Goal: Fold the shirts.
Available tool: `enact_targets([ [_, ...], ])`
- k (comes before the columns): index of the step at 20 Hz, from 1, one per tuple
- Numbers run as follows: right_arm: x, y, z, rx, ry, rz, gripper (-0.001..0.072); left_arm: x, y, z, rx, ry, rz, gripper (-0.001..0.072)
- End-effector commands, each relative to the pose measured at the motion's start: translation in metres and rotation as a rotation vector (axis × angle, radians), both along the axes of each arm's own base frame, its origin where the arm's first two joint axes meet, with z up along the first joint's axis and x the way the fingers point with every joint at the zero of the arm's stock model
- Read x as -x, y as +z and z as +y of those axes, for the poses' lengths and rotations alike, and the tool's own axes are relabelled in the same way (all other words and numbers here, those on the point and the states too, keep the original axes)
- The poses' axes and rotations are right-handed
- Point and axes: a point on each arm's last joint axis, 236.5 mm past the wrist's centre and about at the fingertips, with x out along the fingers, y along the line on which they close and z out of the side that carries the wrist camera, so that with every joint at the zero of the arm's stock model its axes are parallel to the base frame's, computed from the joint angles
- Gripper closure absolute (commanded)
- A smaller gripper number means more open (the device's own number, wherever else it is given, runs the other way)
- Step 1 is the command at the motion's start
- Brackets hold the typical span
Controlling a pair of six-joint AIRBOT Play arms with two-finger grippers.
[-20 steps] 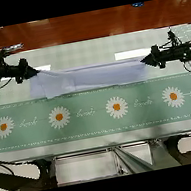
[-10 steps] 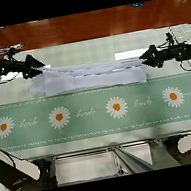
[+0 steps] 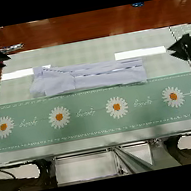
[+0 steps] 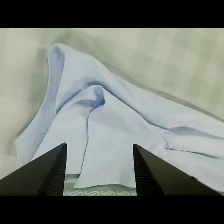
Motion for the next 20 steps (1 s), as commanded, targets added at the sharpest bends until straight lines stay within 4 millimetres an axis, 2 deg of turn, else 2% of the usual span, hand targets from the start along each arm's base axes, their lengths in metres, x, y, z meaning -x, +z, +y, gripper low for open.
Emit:
enact_targets([
  [1,0.03,-0.041,-0.019,0.056,-0.138,0.072,0.0303,0.022,0.063,-0.018,-0.176,0.029,-0.236,0.0203],
  [2,0.033,-0.06,-0.008,0.024,-0.151,0.098,0.0303,0.034,0.062,-0.045,-0.175,0.005,-0.279,0.0203],
  [3,0.034,-0.074,0.004,0.002,-0.147,0.12,0.0303,0.047,0.052,-0.07,-0.169,-0.025,-0.3,0.0202],
  [5,0.03,-0.094,0.033,-0.039,-0.095,0.154,0.0303,0.079,0.015,-0.118,-0.15,-0.109,-0.284,0.0202],
  [8,0.014,-0.108,0.071,-0.103,-0.055,0.156,0.0303,0.112,-0.04,-0.159,-0.123,-0.207,-0.177,0.0202],
  [9,0.011,-0.113,0.08,-0.108,-0.036,0.166,0.0303,0.116,-0.051,-0.165,-0.109,-0.21,-0.146,0.0202],
  [11,0.004,-0.121,0.097,-0.118,0.004,0.189,0.0303,0.118,-0.06,-0.173,-0.096,-0.224,-0.121,0.0202],
  [17,-0.027,-0.129,0.154,-0.152,0.09,0.207,0.0304,0.113,-0.06,-0.173,-0.092,-0.214,-0.131,0.0202],
  [18,-0.032,-0.129,0.163,-0.146,0.115,0.201,0.0341,0.113,-0.06,-0.174,-0.084,-0.212,-0.13,0.0202],
  [19,-0.036,-0.125,0.17,-0.139,0.136,0.187,0.0484,0.113,-0.06,-0.175,-0.08,-0.21,-0.131,0.0202],
  [20,-0.039,-0.119,0.176,-0.132,0.17,0.164,0.0661,0.113,-0.06,-0.175,-0.078,-0.21,-0.13,0.0202],
])
